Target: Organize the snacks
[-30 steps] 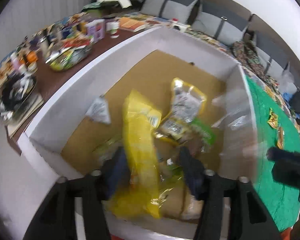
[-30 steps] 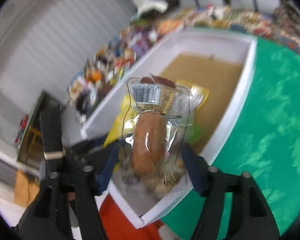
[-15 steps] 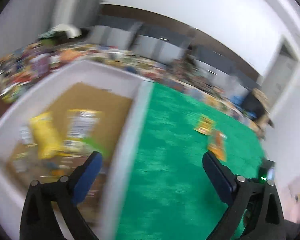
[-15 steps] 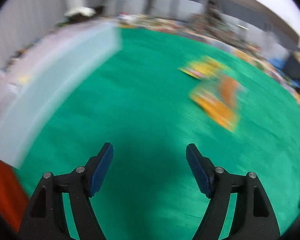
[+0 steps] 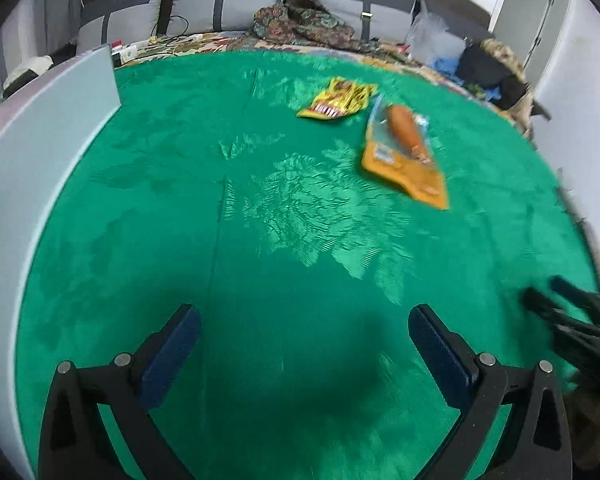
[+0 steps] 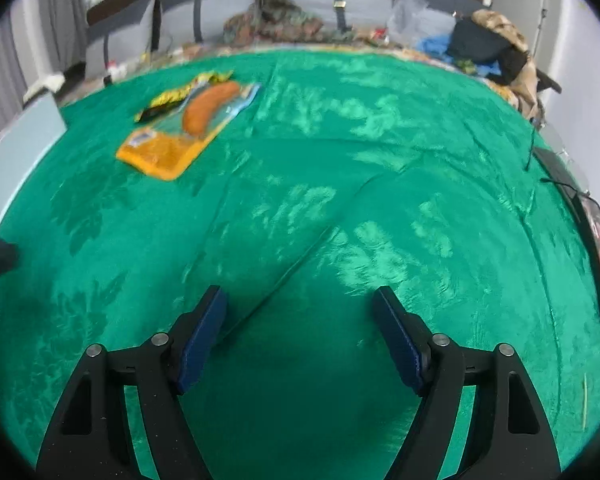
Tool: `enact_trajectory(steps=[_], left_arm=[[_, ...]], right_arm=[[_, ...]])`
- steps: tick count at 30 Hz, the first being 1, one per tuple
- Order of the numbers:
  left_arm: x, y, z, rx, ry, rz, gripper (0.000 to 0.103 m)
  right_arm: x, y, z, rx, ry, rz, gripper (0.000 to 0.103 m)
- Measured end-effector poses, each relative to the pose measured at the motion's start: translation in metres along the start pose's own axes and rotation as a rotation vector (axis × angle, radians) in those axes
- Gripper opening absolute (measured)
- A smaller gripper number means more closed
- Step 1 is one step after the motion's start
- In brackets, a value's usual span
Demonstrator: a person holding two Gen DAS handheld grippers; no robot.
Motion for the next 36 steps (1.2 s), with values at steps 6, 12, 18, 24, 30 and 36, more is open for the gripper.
enact_trajectory(steps=[6, 12, 18, 24, 30, 36], left_arm=[[0.019, 0.004, -0.001, 0.095, 0.059, -0.075, 0.103], [0.019, 0.003, -0.001, 0.097, 0.057, -0.074, 0.103], [0.019, 0.003, -0.001, 0.097, 0.057, -0.073, 0.103], [0.019, 0.003, -0.001, 0.096, 0.057, -0.073, 0.103], [0.019, 0.003, -0.002, 0.097, 0.057, -0.073, 0.103], [0.019, 0.002, -0.002, 0.097, 0.057, -0.074, 0.103]], right_arm=[[0.006, -0.004, -0.003, -0.014, -0.003, 0.005, 0.084], [0.008, -0.003, -0.003, -0.006, -0.005, 0.005, 0.086], [0.008, -0.002, -0.003, -0.007, -0.005, 0.005, 0.086], [0.008, -0.002, -0.003, -0.007, -0.005, 0.005, 0.087], [0.008, -0.002, -0.003, -0.007, -0.005, 0.005, 0.087], [0.008, -0.003, -0.003, -0.007, -0.005, 0.005, 0.087]])
Point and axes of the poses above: each gripper's, at about its wrist camera, not at the fingertips, and x roughly the way its jaws point, y to its right, z to its underside, the point moved 8 cm from there along x, roughly the way its jaws point, and after that the axes turned 15 degrees about -x, right-handed, at the moved point
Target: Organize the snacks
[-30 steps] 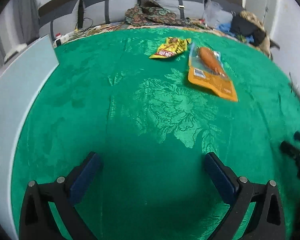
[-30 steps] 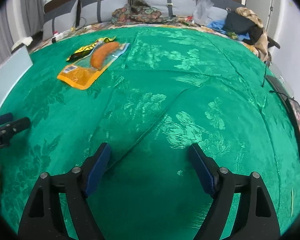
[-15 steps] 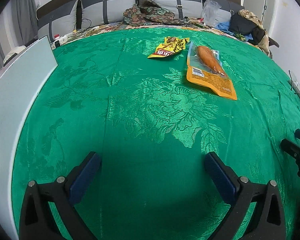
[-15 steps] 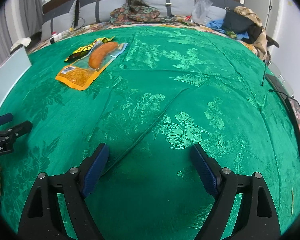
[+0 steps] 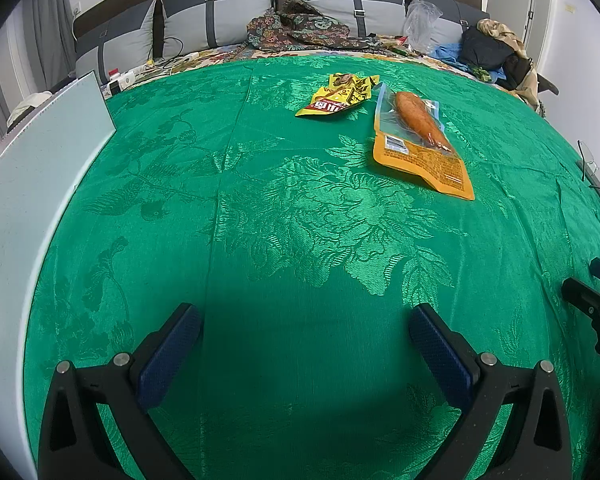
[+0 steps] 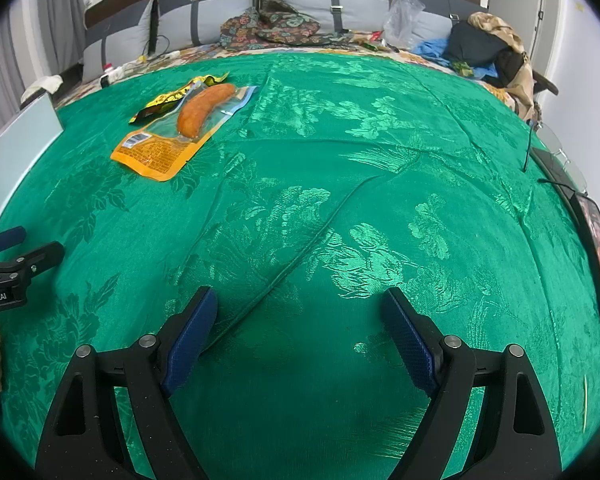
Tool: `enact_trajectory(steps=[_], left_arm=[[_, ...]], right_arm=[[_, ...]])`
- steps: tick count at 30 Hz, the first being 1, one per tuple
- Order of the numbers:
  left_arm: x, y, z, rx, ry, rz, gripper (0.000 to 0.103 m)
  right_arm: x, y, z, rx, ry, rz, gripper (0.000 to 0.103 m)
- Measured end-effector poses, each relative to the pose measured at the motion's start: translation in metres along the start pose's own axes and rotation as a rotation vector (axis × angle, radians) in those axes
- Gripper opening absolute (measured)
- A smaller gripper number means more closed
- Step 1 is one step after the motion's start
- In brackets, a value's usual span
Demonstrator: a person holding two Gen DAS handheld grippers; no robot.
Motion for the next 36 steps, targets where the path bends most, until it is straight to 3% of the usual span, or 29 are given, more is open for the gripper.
enact_trajectory(steps=[9, 12, 14, 19, 24, 27, 32, 36], left_arm=[[0.0, 0.001, 0.0, 0.001, -0.002, 0.002, 0.103], [0.008, 0.005, -0.008, 0.033, -0.082, 0.008, 0.103], [0.013, 0.009, -0.028, 0.033, -0.121, 0.034, 0.103], [0.021, 0.033, -0.118, 0.017, -0.045, 0.108, 0.103], [0.075, 0.077, -0.186, 0.004, -0.083, 0.103, 0.102], [0.11, 0.092, -0.206, -0.036, -0.122, 0.093, 0.101], [0.16, 0.089, -0.205, -0.078, -0.184, 0.014, 0.1], [0.164, 0.092, -0.203, -0.008, -0.138, -0.017, 0.096]], right_arm=[[0.0, 0.0, 0.0, 0.0, 0.0, 0.0, 0.087], [0.0, 0.0, 0.0, 0.0, 0.0, 0.0, 0.087], [0.0, 0.0, 0.0, 0.001, 0.0, 0.0, 0.087], [0.0, 0.0, 0.0, 0.001, 0.0, 0.0, 0.087], [0.0, 0.0, 0.0, 0.001, 0.0, -0.001, 0.087], [0.0, 0.0, 0.0, 0.001, 0.0, 0.0, 0.087], [0.0, -0.001, 0.0, 0.002, 0.001, -0.002, 0.088], [0.002, -0.003, -0.001, 0.003, 0.001, -0.004, 0.088]])
Point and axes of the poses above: each gripper's, at about its wrist camera, not at the fingertips, and x roughly the way its jaws point, y to its right, z to its underside, the point moved 8 cm from there along x, roughly the way its jaws point, and after that the axes turned 15 degrees about -x, right-handed, at the moved point
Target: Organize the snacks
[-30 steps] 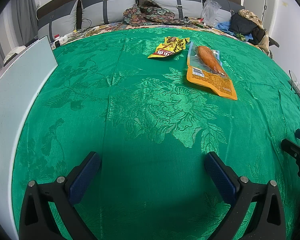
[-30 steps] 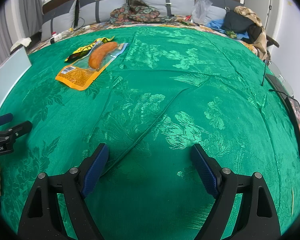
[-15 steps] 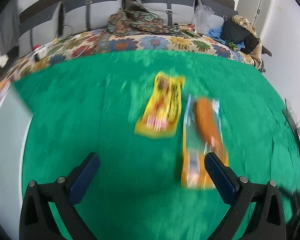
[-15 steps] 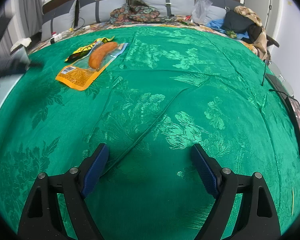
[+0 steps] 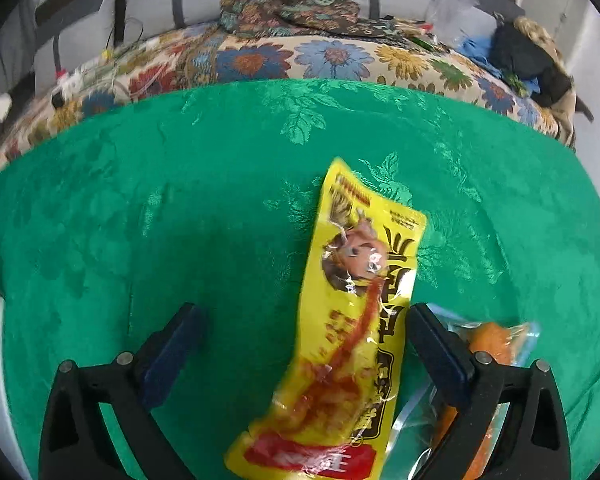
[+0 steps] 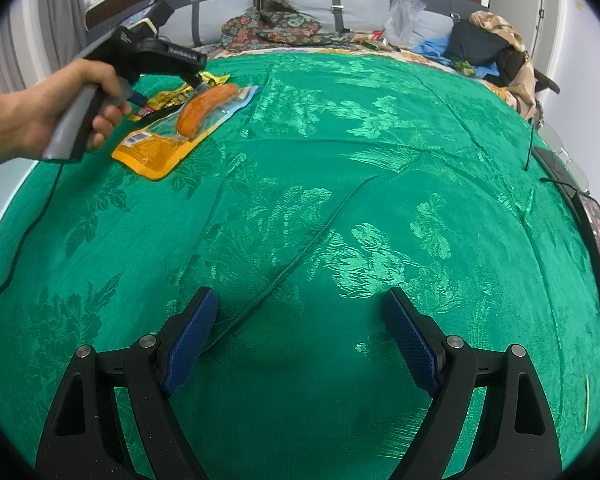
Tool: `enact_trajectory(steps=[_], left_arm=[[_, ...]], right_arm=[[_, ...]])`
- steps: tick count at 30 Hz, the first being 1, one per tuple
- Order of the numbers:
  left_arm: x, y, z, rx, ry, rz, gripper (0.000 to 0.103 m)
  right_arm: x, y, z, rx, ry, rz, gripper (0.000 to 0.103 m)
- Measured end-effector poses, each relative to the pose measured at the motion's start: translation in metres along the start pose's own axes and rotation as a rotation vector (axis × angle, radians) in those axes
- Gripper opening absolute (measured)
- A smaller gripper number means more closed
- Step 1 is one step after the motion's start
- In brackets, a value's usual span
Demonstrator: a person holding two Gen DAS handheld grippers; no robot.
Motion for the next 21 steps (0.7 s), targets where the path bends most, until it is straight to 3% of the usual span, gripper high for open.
enact_trajectory(steps=[4, 6, 8, 12, 21], left_arm=[[-0.011, 0.006, 0.002, 0.068, 0.034, 0.015, 0.047], [-0.015, 0.003, 0.006, 0.059, 0.018, 0.018, 0.047], [-0.022, -0.002, 0.015, 0.057, 0.02, 0.041, 0.032], [-0.045, -0.027, 0.049, -0.008, -0.011, 0.087, 0.029], [-0.099, -0.065, 0.143, 0.037, -0.052, 0.095, 0.029]], right_arm=[[0.0, 0.0, 0.0, 0.0, 0.0, 0.0, 0.088], [0.0, -0.001, 0.0, 0.0, 0.0, 0.0, 0.088], [0.0, -0.001, 0.0, 0.001, 0.0, 0.0, 0.088], [0.0, -0.001, 0.0, 0.001, 0.0, 0.0, 0.088], [0.0, -0.001, 0.0, 0.001, 0.0, 0.0, 0.088]])
Point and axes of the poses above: each gripper's, at about its wrist camera, not at the fingertips, and x roughly the way its jaws point, y to its right, z to its underside, the point moved 8 cm from there along x, roughly the way its jaws point, and after that the axes turned 15 degrees about -x, right-handed, at the moved point
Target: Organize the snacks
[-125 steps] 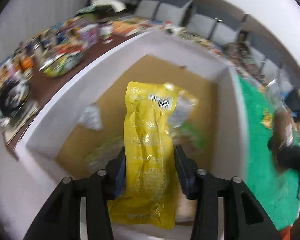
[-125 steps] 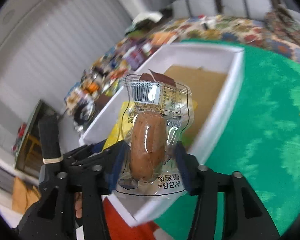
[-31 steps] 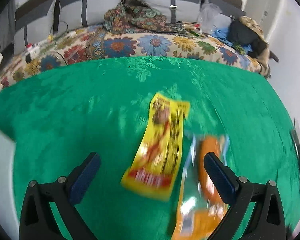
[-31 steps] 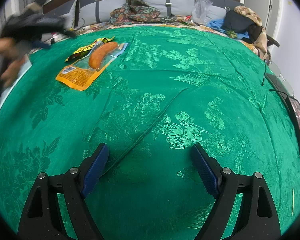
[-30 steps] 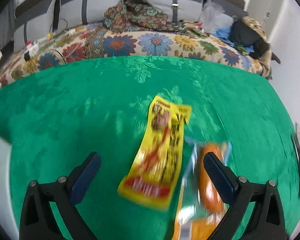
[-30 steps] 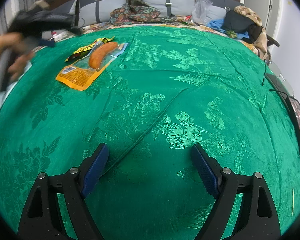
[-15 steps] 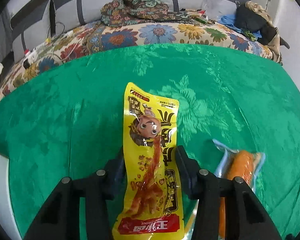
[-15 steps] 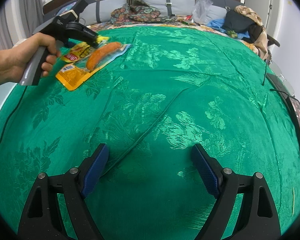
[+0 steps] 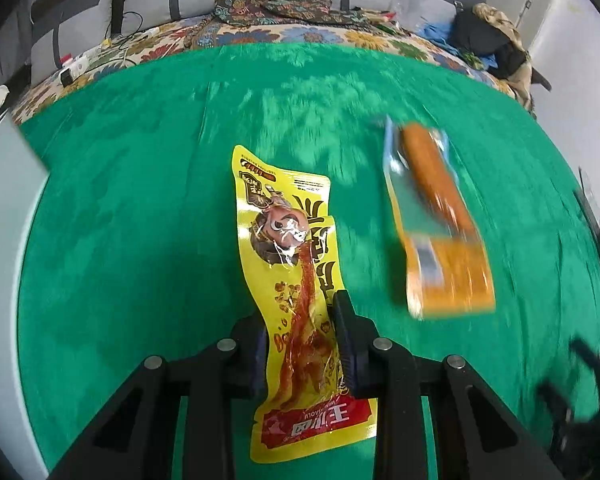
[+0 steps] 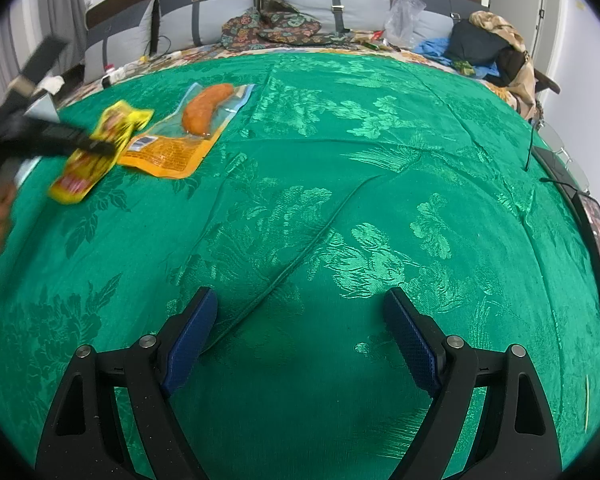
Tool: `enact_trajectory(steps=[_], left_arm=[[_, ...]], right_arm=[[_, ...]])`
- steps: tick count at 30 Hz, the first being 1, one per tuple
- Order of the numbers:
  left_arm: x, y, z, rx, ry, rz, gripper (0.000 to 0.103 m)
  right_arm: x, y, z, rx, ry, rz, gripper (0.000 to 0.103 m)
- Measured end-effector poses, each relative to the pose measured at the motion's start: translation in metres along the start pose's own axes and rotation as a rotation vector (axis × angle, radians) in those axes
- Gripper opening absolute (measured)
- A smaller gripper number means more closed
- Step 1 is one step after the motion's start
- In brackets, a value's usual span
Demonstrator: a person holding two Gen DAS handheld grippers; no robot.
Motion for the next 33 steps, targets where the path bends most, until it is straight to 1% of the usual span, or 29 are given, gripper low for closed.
enact_trajectory(steps=[2, 6, 7, 9, 10, 11, 13, 15, 17, 20, 22, 26, 28, 33], left_arm=[[-0.008, -0.001, 0.014, 0.008, -0.008, 0.004, 0.029], [-0.014, 0.0, 0.032, 0.012, -0.017, 0.019, 0.03], [-0.015, 0.001, 0.033, 0.017, -0.013, 0.021, 0.034], [-0.015, 0.003, 0.036, 0.019, -0.011, 0.04, 0.057], [-0.014, 0.004, 0.035, 0.016, -0.01, 0.032, 0.078], [-0.013, 0.003, 0.034, 0.013, -0.003, 0.018, 0.085], [-0.01, 0.003, 0.032, 0.016, 0.012, 0.004, 0.085], [-0.006, 0.002, 0.029, 0.021, 0.034, -0.023, 0.09], [-0.001, -0.003, 0.029, 0.032, 0.062, -0.081, 0.098], [-0.001, -0.012, 0.027, -0.006, 0.096, -0.093, 0.103], [-0.003, -0.019, 0.027, -0.038, 0.117, -0.099, 0.103], [-0.008, -0.037, 0.028, -0.12, 0.163, -0.138, 0.103], [-0.011, -0.042, 0.031, -0.129, 0.18, -0.145, 0.103], [-0.015, -0.046, 0.037, -0.119, 0.181, -0.139, 0.101]], right_arm=[[0.0, 0.0, 0.0, 0.0, 0.0, 0.0, 0.088], [0.0, 0.0, 0.0, 0.0, 0.0, 0.0, 0.088], [0.0, 0.0, 0.0, 0.0, 0.0, 0.0, 0.088], [0.0, 0.0, 0.0, 0.0, 0.0, 0.0, 0.088], [0.0, 0.0, 0.0, 0.0, 0.0, 0.0, 0.088], [0.0, 0.0, 0.0, 0.0, 0.0, 0.0, 0.088], [0.0, 0.0, 0.0, 0.0, 0.0, 0.0, 0.088], [0.0, 0.0, 0.0, 0.0, 0.0, 0.0, 0.088], [0.0, 0.0, 0.0, 0.0, 0.0, 0.0, 0.088], [0.0, 0.0, 0.0, 0.0, 0.0, 0.0, 0.088], [0.001, 0.0, 0.0, 0.0, 0.0, 0.0, 0.088], [0.001, 0.0, 0.0, 0.0, 0.0, 0.0, 0.088], [0.001, 0.0, 0.0, 0.0, 0.0, 0.0, 0.088], [0.001, 0.0, 0.0, 0.0, 0.0, 0.0, 0.088]])
Point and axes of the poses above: each gripper's, at about its wrist camera, not at the fingertips, and x roughly the way its jaws point, y to its right, z to its underside, the point moved 8 cm from there along x, roughly the way its jaws point, and after that the axes turned 15 degrees about -x, right-handed, at the moved point
